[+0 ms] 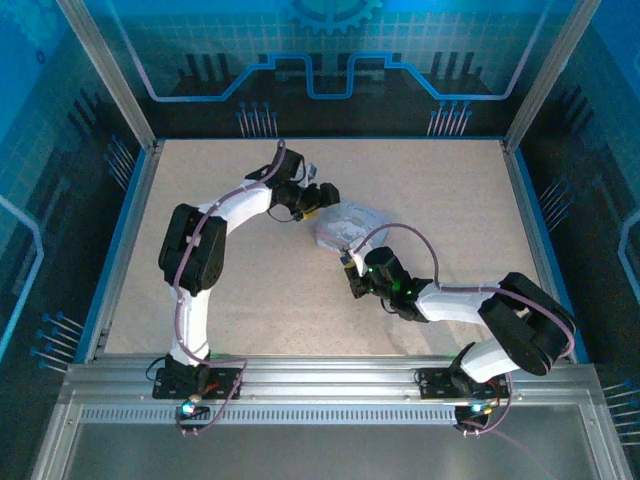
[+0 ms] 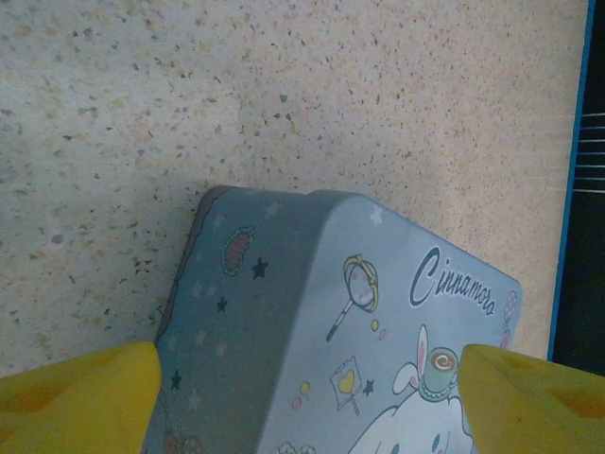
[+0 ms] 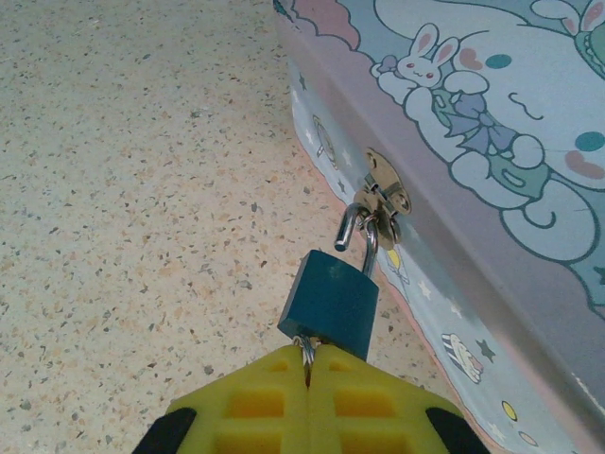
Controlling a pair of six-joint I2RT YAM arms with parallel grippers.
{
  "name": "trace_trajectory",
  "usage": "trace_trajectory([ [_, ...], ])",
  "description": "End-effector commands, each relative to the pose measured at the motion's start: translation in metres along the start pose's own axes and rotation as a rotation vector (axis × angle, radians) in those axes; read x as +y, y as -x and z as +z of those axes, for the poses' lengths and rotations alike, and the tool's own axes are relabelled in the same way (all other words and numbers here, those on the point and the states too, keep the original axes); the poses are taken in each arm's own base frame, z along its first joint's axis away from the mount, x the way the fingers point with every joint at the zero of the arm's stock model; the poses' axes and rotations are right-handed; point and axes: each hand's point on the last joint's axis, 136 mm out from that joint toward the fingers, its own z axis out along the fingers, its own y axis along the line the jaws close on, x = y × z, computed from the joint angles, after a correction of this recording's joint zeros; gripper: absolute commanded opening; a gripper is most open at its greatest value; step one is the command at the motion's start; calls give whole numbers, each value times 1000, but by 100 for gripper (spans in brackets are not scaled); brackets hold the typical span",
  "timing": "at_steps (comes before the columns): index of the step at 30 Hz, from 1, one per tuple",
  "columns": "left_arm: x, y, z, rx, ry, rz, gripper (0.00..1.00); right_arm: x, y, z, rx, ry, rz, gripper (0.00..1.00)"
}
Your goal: Unlock the padlock with the key
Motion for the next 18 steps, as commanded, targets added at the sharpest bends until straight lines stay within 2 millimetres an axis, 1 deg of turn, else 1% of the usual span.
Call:
trace_trajectory([
  [1,-2,0,7,37,-15,17,80,1,-19,1,67,22,17,0],
  [5,9,-2,16,50,17,6,77,2,-20,2,76,24,21,0],
  [8,19,-5,20,58,47,7,76,2,-20,2,78,29,25,0],
  [10,26,-9,21,68,72,17,73,3,-20,1,80,35,29,0],
  [13,40,-15,19,74,119,27,72,4,-20,0,83,43,35,0],
  [18,55,-23,14,63,146,18,72,3,-23,0,105,50,55,0],
])
